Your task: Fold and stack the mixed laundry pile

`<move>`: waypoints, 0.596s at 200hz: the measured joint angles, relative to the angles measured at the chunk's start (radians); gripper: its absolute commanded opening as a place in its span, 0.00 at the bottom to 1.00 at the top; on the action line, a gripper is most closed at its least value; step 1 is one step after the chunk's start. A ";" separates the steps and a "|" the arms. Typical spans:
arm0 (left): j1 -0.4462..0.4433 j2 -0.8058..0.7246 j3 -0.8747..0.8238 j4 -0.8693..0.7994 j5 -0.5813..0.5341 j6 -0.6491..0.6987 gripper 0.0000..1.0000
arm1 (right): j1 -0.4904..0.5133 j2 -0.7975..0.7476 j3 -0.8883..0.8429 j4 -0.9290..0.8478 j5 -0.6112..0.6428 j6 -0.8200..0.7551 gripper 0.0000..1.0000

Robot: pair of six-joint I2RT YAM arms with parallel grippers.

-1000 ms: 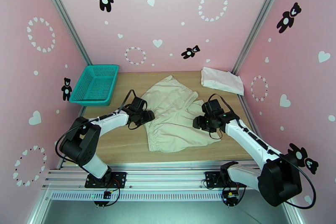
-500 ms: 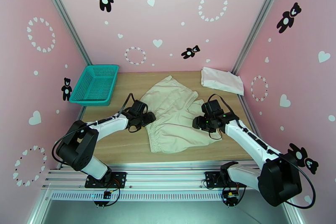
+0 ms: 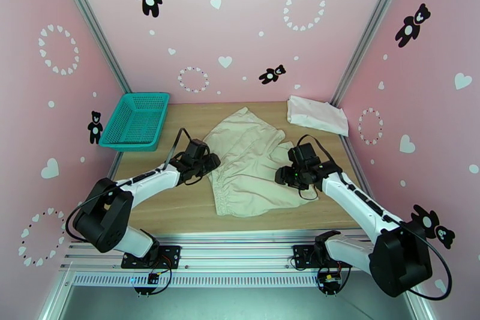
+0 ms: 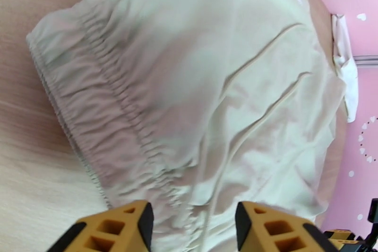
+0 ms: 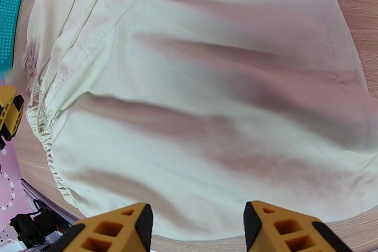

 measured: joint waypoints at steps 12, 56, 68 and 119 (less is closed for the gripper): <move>0.000 -0.002 0.001 0.007 0.000 0.002 0.56 | 0.000 0.000 -0.001 0.001 0.000 0.000 0.56; -0.002 0.001 0.001 -0.013 -0.013 -0.018 0.65 | 0.000 -0.002 -0.007 0.002 0.000 0.000 0.56; -0.003 0.000 0.000 -0.039 -0.023 -0.022 0.67 | 0.000 -0.002 -0.008 0.002 0.000 0.000 0.56; 0.001 0.034 0.004 -0.074 -0.037 -0.019 0.69 | 0.000 -0.002 -0.008 0.009 -0.012 0.000 0.56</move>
